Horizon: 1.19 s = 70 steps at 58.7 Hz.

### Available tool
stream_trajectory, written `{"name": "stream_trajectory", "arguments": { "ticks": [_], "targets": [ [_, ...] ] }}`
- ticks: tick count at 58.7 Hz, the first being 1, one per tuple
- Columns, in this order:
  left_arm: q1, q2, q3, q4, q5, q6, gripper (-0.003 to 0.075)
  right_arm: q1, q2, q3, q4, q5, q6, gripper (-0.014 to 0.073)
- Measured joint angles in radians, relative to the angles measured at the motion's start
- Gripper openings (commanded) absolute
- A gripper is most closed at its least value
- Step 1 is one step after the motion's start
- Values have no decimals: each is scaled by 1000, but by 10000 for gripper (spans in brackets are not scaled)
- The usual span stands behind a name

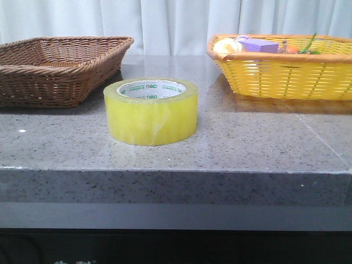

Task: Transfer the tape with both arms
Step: 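Set the tape roll on the table and open the right gripper, then lower the left gripper onto the tape roll rim and grasp it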

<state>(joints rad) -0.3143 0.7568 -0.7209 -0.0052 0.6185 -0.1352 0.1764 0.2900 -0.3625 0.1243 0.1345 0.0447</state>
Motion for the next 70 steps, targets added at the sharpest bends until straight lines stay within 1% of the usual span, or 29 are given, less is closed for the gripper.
{"name": "stream_trajectory", "arguments": {
  "ticks": [7,11,16,22,30,41,55,70],
  "targets": [
    [-117,110,-83,-31,59,0,638,0,0,0,0,0,0,-90],
    [-176,177,-127,-65,65,-7,638,0,0,0,0,0,0,-90],
    [-224,253,-180,-120,69,-26,638,0,0,0,0,0,0,-90],
    [-255,357,-236,-176,69,-37,638,0,0,0,0,0,0,-90],
    [-265,489,-297,-203,69,-41,638,0,0,0,0,0,0,-90],
    [-265,613,-341,-251,69,-43,638,0,0,0,0,0,0,-90],
    [-265,709,-344,-299,7,-44,638,0,0,0,0,0,0,-90],
    [-265,760,-344,-320,-57,-44,638,0,0,0,0,-2,0,-90]
  ]
}}
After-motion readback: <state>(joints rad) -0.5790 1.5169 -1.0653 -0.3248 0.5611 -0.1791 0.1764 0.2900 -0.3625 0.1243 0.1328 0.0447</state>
